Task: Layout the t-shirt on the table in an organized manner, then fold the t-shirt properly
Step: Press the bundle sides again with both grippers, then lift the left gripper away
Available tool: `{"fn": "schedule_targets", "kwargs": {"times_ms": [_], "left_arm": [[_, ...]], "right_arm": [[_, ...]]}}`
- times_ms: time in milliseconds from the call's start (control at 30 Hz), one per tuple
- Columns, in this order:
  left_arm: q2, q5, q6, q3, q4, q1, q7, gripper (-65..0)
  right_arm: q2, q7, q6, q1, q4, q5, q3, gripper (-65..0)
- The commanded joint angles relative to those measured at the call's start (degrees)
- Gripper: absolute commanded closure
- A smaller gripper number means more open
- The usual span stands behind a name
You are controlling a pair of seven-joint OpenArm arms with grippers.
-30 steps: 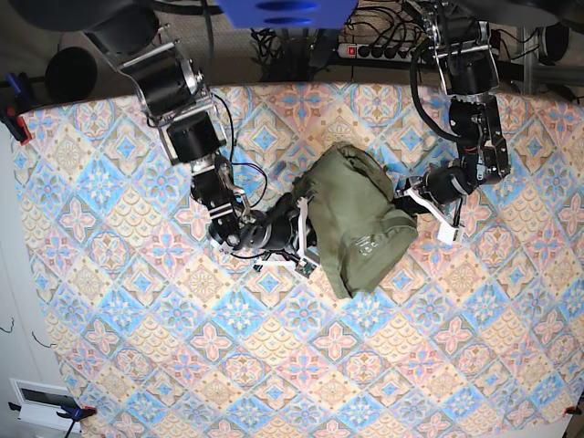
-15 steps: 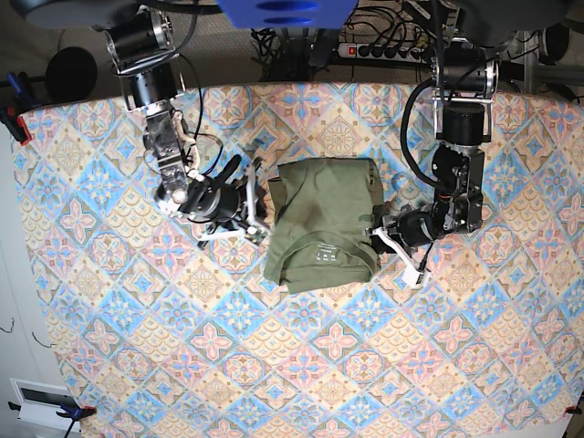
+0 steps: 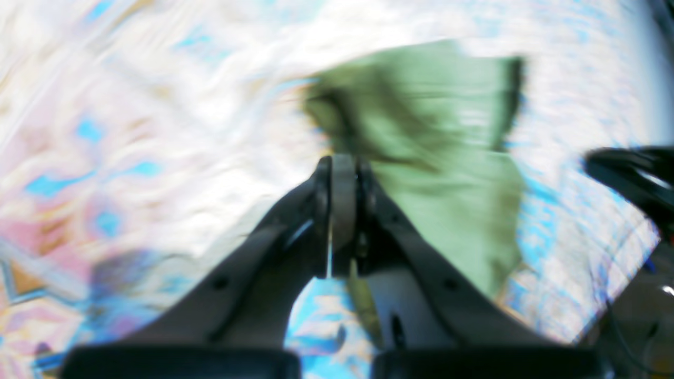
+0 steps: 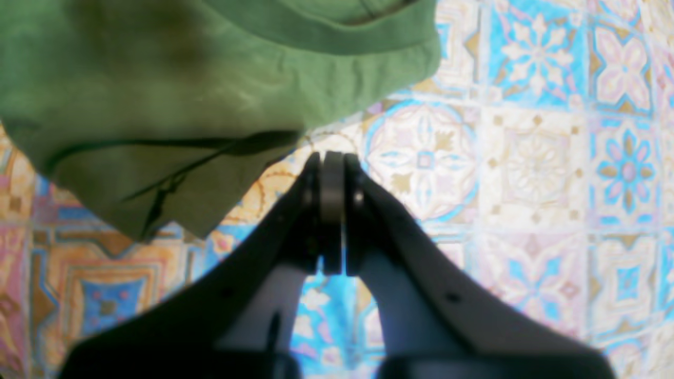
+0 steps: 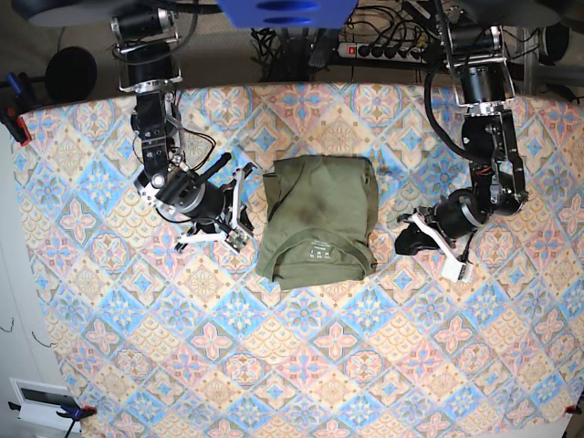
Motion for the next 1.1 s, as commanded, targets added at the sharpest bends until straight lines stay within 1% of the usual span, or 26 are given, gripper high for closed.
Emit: {"fn": "schedule_targets", "kwargs": {"times_ms": [0, 67, 167, 200, 233, 300, 367, 533, 633, 700, 833, 900, 1067], "left_arm": [[0.87, -1.01, -0.45, 0.14, 3.61, -0.28, -0.01, 0.0], [2.54, -0.92, -0.45, 0.76, 6.33, 0.16, 1.22, 0.0], [3.51, -0.74, -0.54, 4.1, 6.25, 0.07, 1.22, 0.0], [4.48, -0.57, -0.54, 5.51, 6.25, -0.02, 1.13, 0.0], [5.18, -0.04, -0.54, 6.91, 5.72, -0.1, 1.13, 0.0], [6.24, 2.95, -0.54, 8.76, 3.17, -1.51, 0.78, 0.0], [7.2, 6.11, -0.63, 10.96, -1.84, -3.18, -2.12, 0.0], [7.03, 9.1, -0.63, 16.06, -13.01, -6.52, -11.0, 0.0], [6.5, 9.1, -0.63, 16.06, -16.61, -7.05, -15.14, 0.0], [5.62, 9.54, -0.63, 16.14, -17.93, -7.05, -16.98, 0.0], [5.09, 9.28, -0.63, 15.88, -23.12, -7.31, -20.23, 0.0], [4.65, 9.02, -0.63, 14.12, -24.79, -7.31, -21.9, 0.0], [4.57, 9.19, -0.63, 9.29, -26.28, -7.31, -22.17, 0.0]], "right_arm": [[-0.7, 1.34, 0.08, 1.05, 1.12, 1.01, -0.01, 0.0], [-1.93, 1.34, 0.08, 0.35, 1.74, 1.01, -0.63, 0.0], [-3.25, 1.34, 0.08, -0.53, 2.53, 1.01, -2.3, 0.0], [-3.52, 1.34, 0.08, -0.97, 2.71, 1.01, -2.91, 0.0], [-3.52, 1.34, 0.08, -1.67, 2.71, 1.01, -3.44, 0.0], [-3.52, 1.52, 0.08, -2.2, 2.71, 1.01, -4.67, 0.0], [-3.6, 1.52, 0.08, -2.37, 2.71, 1.01, -5.82, 0.0], [-3.6, 1.7, 0.08, -2.46, 2.09, 1.1, -8.1, 0.0], [-3.6, 1.78, 0.08, -2.46, 1.56, 1.1, -9.95, 0.0], [-3.6, 1.78, 0.08, -2.46, 0.77, 1.1, -10.65, 0.0], [-3.6, 1.78, 0.08, -2.46, -2.39, 1.1, -10.74, 0.0], [-3.6, 1.78, 0.08, -2.46, -3.89, 1.01, -10.74, 0.0], [-3.6, 1.78, 0.08, -2.2, -8.99, 0.74, -10.39, 0.0]]}}
